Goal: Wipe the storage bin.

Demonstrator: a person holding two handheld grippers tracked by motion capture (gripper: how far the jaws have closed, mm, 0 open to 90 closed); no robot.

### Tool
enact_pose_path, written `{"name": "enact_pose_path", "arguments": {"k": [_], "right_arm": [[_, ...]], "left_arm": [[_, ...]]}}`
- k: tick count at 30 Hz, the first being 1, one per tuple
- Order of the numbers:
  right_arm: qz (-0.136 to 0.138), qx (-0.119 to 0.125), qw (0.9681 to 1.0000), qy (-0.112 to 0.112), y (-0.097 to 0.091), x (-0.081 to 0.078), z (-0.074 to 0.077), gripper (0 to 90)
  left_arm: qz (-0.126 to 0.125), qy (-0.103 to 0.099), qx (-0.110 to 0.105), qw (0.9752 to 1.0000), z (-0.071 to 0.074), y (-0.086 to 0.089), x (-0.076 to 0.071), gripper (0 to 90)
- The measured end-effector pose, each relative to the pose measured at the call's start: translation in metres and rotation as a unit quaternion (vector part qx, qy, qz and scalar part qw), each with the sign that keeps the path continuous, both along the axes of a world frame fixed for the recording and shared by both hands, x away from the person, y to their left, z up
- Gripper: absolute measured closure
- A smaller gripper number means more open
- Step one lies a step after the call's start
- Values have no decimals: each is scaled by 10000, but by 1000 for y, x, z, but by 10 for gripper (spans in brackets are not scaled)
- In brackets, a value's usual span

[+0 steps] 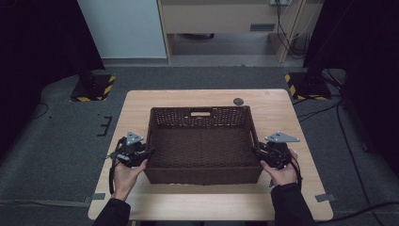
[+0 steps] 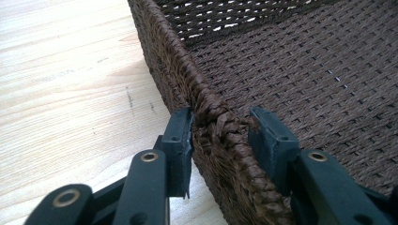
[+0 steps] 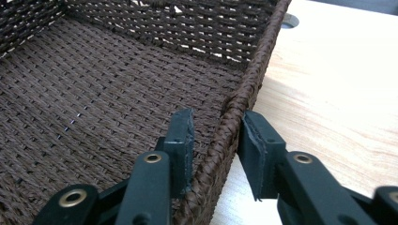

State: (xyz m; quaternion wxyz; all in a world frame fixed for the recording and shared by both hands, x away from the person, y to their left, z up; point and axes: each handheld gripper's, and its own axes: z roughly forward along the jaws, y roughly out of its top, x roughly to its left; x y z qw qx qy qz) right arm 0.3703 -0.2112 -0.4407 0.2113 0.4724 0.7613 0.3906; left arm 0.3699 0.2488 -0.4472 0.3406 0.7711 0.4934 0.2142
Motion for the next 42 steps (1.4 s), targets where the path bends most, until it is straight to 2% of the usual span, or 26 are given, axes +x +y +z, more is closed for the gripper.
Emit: {"name": "enact_pose_path", "arguments": {"k": [5,7,9,13,24,29,37,42], "right_arm": [[2,33,9998,-204,-2,-2,6,617],[-14,160,9995,-275,-5,-3,11,609],[-56,174,9992,-359,-8,-4,15,602],[-202,191,9989,-371,-19,-4,17,590],[-598,62,9976,-350,-52,-8,7,552],[-781,-61,9967,-195,-68,-15,-5,532],[-1108,-51,9938,-69,-95,-31,-22,514],[-1267,-106,9918,151,-105,-38,-38,505]], "left_arm": [[23,-32,-9,10000,0,3,2,626],[24,-40,-16,10000,1,4,2,640],[14,-41,69,10000,2,4,1,652],[11,-27,96,9999,2,5,0,658],[52,-29,174,9998,3,8,-3,668],[51,-56,237,9997,3,7,-3,670],[78,-66,141,9998,2,8,-4,670],[81,-64,115,9999,1,8,-4,668]]}}
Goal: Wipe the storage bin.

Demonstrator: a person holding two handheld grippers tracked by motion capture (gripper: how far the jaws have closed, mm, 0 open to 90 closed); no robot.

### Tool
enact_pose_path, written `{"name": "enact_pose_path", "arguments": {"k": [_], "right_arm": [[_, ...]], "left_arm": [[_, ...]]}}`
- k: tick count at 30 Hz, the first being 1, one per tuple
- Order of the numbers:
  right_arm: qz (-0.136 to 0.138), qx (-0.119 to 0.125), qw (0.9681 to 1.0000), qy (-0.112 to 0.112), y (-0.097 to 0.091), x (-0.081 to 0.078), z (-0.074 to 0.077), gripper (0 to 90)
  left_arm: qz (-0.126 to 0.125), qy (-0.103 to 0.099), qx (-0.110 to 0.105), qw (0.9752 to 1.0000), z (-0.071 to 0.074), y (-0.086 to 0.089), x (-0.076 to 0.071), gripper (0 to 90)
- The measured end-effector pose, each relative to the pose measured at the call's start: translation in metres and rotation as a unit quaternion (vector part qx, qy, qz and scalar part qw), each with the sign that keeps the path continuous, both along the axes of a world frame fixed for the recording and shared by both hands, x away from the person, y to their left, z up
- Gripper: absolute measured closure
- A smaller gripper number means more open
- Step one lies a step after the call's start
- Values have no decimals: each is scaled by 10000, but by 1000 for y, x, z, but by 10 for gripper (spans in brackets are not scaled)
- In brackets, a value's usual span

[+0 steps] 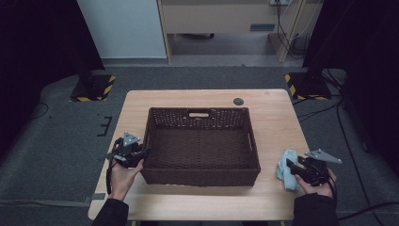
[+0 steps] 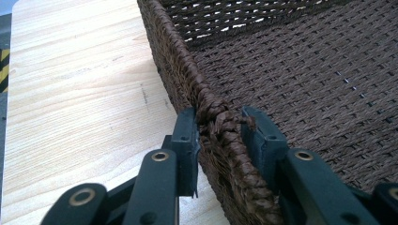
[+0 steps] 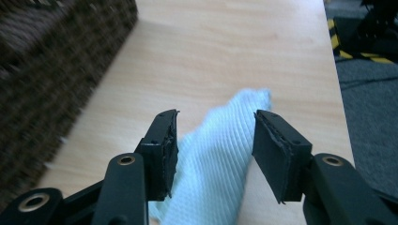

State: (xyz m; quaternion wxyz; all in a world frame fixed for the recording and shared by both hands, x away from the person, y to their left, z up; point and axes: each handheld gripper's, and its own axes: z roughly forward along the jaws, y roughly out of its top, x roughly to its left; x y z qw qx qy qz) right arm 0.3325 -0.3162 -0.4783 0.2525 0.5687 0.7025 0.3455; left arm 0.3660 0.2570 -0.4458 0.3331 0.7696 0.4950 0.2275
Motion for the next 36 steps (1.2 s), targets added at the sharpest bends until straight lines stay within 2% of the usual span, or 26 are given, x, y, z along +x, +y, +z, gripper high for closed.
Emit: {"name": "enact_pose_path", "arguments": {"k": [4,8,16,20,24,29,32,34,36], "right_arm": [[-86,-89,9999,93,-7,-2,-11,498],[-81,-34,9996,252,-8,1,-19,505],[98,-74,9983,573,-8,5,-28,560],[191,-39,9967,786,-7,10,-32,653],[248,-37,9961,850,-5,12,-32,795],[336,5,9964,776,-2,12,-24,841],[443,127,9974,559,0,11,-14,842],[544,176,9978,327,4,10,-6,842],[554,202,9980,236,7,10,0,842]], "left_arm": [[1,2,-23,10000,0,0,0,667],[5,2,-37,10000,0,0,0,666],[-3,17,-56,10000,0,1,0,665],[-2,20,-62,10000,0,1,0,665],[-17,26,-73,10000,0,1,1,663],[-24,30,-139,9999,-1,2,1,665],[-29,26,-227,9997,-1,3,1,666],[-32,27,-256,9997,-1,3,2,666],[-49,20,-254,9997,-1,3,2,667]]}}
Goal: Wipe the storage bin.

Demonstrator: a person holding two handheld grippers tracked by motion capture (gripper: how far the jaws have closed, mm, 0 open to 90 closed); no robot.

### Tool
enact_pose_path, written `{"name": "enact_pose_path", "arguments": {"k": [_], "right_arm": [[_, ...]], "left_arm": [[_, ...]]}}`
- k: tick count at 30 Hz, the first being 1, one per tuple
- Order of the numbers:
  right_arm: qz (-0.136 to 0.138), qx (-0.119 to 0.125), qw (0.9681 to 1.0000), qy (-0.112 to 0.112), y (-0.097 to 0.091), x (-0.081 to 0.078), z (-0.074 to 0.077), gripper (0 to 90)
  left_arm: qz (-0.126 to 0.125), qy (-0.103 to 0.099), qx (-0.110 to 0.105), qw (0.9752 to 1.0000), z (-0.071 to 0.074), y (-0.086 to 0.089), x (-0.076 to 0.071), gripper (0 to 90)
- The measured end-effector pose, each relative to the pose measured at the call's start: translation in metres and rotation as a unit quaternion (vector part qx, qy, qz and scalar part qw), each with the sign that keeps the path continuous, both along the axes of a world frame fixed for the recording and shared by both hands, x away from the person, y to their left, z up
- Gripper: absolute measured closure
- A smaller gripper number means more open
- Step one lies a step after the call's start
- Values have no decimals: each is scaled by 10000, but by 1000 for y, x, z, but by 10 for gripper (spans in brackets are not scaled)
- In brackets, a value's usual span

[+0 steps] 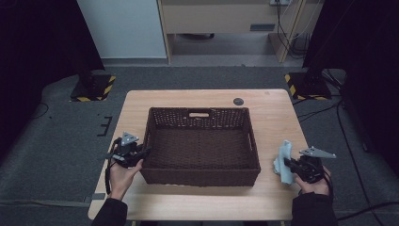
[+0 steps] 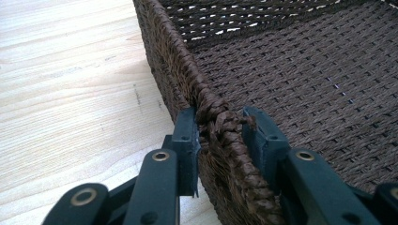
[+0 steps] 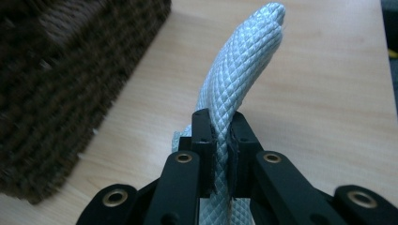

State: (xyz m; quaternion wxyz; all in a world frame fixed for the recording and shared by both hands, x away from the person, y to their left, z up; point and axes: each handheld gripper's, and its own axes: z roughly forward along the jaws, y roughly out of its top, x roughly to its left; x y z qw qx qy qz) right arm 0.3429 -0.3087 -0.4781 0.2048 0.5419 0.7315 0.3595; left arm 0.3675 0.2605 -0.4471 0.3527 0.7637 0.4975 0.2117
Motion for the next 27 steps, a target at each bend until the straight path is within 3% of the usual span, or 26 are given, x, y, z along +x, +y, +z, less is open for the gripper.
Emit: {"name": "enact_pose_path", "arguments": {"k": [6,14,27], "right_arm": [[191,-28,9994,-294,10,11,14,841],[315,-71,9981,-526,22,22,21,841],[354,-55,9973,-638,33,55,27,842]], "left_arm": [[-72,5,69,10000,1,-3,-1,669],[-199,18,112,9997,1,-16,-5,670],[-281,25,234,9993,2,-25,-7,673]]}}
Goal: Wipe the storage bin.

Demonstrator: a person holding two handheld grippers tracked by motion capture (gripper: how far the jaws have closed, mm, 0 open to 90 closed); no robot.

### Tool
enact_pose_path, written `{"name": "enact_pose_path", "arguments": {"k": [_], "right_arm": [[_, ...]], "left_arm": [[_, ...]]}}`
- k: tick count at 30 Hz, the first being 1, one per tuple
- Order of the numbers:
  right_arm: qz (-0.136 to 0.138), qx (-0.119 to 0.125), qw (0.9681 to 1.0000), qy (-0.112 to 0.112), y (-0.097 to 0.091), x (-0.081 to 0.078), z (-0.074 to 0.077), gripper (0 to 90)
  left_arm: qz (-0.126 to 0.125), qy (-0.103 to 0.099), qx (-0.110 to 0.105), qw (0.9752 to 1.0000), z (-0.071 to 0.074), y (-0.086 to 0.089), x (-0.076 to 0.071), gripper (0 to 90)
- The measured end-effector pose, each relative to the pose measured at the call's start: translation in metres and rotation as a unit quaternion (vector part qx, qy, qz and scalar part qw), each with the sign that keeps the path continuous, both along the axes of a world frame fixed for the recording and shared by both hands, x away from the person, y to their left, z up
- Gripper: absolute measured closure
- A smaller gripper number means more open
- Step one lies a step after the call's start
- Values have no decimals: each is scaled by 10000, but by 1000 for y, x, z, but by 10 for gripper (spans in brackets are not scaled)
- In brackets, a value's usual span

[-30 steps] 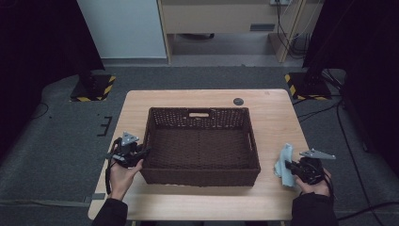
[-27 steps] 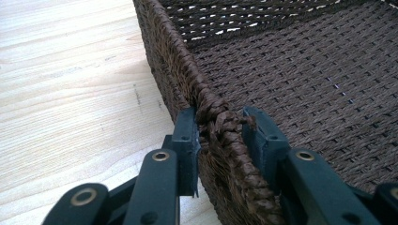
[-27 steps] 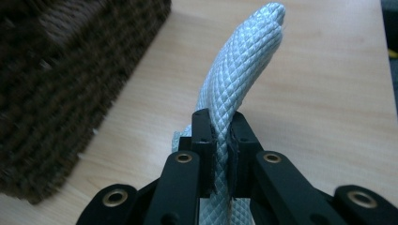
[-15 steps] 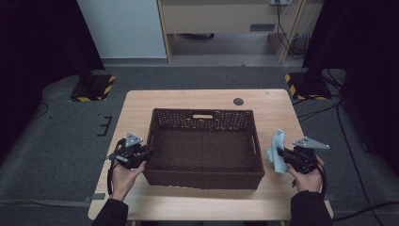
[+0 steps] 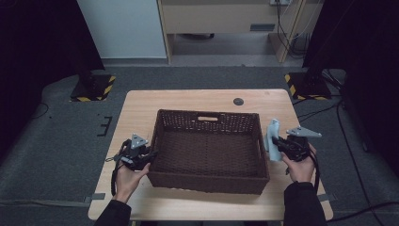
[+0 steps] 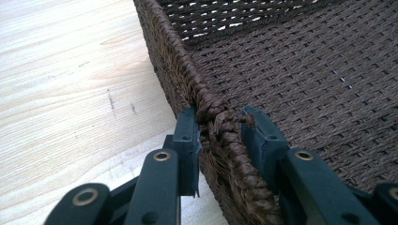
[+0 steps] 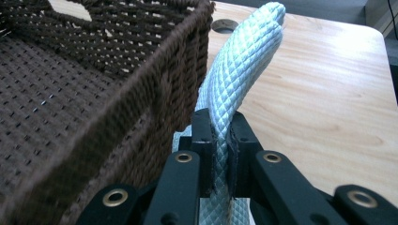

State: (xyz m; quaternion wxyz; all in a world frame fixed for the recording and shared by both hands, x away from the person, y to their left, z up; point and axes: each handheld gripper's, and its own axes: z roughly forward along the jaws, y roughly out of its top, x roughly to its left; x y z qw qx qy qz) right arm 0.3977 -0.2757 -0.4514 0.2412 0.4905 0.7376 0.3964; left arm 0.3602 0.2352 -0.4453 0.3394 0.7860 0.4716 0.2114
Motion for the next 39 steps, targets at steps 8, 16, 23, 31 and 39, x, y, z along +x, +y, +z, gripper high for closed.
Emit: {"name": "enact_pose_path", "arguments": {"k": [8,16,23,31,39], "right_arm": [[246,24,9995,-200,17,23,5,843],[328,-30,9992,-222,19,35,-2,847],[502,-141,9975,483,20,47,-31,848],[584,-82,9937,951,23,53,-47,848],[542,534,9968,-263,13,42,4,848]], "left_arm": [[10,-7,41,10000,0,-1,0,674],[10,-5,31,10000,0,-1,0,674],[3,-15,50,10000,0,0,0,674],[25,-6,2,10000,0,0,0,674],[38,-1,-8,10000,0,0,0,675]]}}
